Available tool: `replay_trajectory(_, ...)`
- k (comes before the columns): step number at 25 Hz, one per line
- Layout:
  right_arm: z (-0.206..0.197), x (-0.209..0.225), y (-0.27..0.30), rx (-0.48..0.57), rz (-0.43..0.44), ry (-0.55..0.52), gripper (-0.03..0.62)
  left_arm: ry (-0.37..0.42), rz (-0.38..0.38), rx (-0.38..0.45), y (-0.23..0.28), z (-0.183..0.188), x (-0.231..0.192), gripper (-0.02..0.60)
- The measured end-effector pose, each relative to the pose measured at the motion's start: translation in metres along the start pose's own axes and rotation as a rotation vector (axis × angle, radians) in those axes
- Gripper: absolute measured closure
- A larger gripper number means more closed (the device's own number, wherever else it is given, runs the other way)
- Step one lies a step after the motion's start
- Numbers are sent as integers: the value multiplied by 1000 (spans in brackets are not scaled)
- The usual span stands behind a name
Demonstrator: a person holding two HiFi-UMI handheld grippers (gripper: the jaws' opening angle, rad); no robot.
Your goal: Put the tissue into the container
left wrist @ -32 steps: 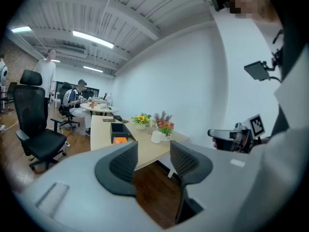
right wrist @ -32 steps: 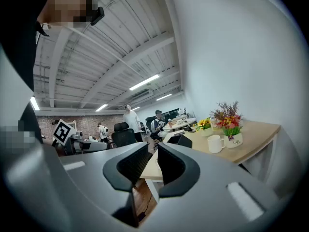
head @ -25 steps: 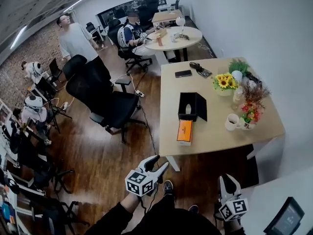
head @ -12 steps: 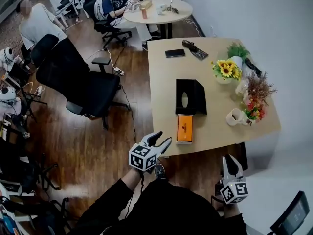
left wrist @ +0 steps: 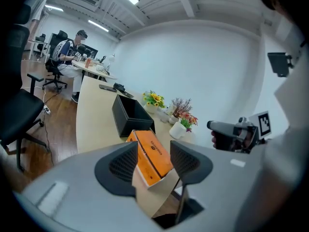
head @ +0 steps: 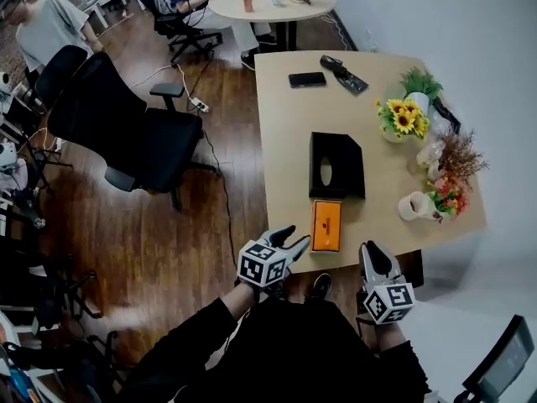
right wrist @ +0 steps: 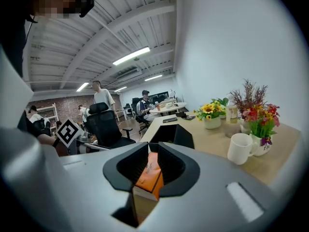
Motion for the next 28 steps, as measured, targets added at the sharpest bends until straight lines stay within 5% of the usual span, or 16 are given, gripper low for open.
replay_trajectory(14, -26, 12, 58, -123, 206, 35, 516, -54, 71, -16, 17, -6, 4, 388)
replay_trajectory(28, -81, 15, 107, -367, 257, 137, 460, -124, 97, -232, 67, -13, -32, 385)
Point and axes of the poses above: the fingertips, and each gripper's own axes: y forward along the fingers, x to its right, z out of its top, the point moved 6 cm from there along -y, backward along the fingers, and after that the axes turned 11 degrees about -y, right-handed, at the moved point
